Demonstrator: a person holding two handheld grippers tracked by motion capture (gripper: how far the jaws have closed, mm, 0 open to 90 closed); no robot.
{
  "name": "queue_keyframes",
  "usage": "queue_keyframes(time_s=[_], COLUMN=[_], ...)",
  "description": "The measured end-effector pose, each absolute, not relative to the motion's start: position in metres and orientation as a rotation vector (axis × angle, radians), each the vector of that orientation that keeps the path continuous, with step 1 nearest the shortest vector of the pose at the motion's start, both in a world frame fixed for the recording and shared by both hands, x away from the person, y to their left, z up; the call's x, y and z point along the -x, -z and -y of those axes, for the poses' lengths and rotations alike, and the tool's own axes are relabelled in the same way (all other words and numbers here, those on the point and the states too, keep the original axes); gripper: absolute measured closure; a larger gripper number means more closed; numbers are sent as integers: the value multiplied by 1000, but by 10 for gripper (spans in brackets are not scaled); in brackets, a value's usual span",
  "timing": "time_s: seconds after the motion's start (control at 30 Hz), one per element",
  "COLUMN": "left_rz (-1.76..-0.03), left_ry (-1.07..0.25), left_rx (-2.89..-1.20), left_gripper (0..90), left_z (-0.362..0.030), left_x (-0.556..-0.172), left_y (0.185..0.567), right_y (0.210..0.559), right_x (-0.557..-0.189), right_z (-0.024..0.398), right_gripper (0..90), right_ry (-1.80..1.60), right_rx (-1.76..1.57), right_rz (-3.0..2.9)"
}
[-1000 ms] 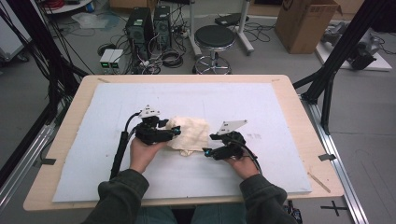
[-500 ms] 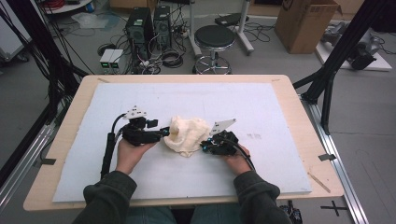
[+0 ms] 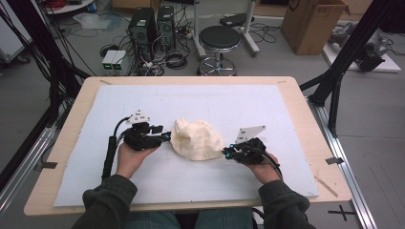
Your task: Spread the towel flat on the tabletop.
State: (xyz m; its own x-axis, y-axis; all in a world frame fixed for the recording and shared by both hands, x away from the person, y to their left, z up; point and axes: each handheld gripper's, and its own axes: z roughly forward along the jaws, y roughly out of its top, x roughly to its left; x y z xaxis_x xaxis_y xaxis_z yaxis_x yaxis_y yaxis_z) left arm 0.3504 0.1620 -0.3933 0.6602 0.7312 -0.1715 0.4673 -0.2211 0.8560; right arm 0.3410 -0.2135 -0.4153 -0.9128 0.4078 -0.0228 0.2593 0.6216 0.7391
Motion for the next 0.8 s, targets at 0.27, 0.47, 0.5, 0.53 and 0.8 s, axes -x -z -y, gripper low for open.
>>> queue_keyframes(time_s=[0.27, 0.47, 0.5, 0.53, 0.8], left_rz=[-910, -928, -940, -953, -981], left_ry=[-313, -289, -279, -267, -235], left_rx=[-1933, -1992, -2000, -2009, -2050], left_gripper=[581, 577, 573, 573, 608], left_z=[-157, -150, -149, -148, -135], left_x=[-349, -360, -362, -365, -379], left_y=[398, 411, 414, 418, 439], right_y=[428, 438, 438, 439, 444], right_x=[-326, -324, -324, -325, -332], right_z=[247, 256, 256, 255, 258], right_gripper=[839, 836, 836, 836, 829], right_ry=[-1151, -1148, -1146, -1152, -1208], right_rx=[-620, -646, -643, -646, -677], right_rz=[-2651, -2667, -2664, -2664, -2666])
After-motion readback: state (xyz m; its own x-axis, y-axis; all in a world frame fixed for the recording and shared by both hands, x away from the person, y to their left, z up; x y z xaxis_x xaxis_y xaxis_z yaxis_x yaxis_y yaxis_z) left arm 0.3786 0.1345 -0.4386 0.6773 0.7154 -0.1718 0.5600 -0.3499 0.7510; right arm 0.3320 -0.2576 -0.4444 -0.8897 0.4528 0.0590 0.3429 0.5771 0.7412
